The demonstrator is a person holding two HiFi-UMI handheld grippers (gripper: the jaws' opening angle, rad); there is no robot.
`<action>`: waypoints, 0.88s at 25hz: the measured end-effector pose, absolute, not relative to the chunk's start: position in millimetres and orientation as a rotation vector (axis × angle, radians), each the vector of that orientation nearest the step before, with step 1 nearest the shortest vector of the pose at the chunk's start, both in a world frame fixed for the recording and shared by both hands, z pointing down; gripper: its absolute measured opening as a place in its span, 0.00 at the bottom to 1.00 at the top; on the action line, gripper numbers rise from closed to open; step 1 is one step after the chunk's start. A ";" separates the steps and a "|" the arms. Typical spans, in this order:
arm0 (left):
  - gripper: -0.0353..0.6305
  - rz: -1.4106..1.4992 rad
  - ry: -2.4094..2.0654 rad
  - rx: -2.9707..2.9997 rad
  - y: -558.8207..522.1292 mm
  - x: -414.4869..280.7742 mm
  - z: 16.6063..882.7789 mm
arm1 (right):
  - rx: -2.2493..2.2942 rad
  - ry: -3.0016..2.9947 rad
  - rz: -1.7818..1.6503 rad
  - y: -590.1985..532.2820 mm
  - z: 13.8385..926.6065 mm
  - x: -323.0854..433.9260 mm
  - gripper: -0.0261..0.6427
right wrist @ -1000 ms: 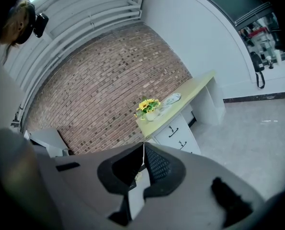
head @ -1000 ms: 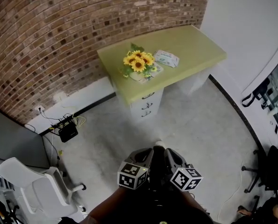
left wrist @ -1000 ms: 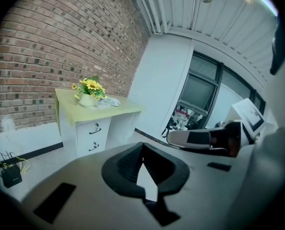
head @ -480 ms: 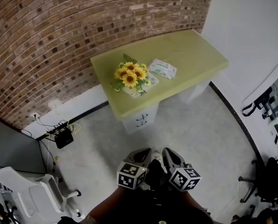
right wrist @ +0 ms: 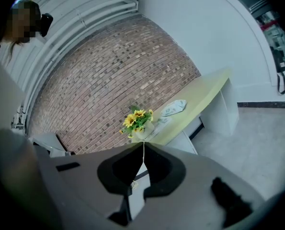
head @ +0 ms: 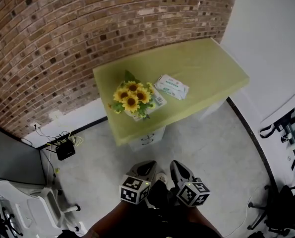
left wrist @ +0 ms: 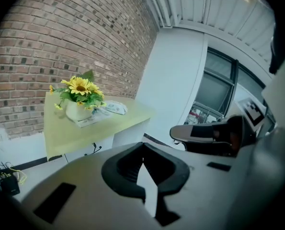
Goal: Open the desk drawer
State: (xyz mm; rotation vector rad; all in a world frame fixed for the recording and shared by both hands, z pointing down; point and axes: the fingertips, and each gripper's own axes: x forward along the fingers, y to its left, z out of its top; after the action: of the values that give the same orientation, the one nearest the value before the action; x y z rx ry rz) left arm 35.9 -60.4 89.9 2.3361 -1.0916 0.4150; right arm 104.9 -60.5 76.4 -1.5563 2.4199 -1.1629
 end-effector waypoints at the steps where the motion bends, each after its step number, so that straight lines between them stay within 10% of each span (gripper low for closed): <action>1: 0.07 0.418 -1.096 2.330 -68.7 37.8 93.1 | -1.542 2.435 -1.164 -68.4 78.8 106.8 0.06; 22: 0.07 0.407 -1.074 2.379 -133.9 45.4 181.4 | -1.562 2.477 -0.992 -155.7 157.5 125.9 0.06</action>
State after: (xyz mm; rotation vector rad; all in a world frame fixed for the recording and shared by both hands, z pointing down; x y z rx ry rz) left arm 45.4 -133.9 181.4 2.3791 -1.0739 0.4065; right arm 125.9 -155.7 157.5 -1.5623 2.4775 -0.9917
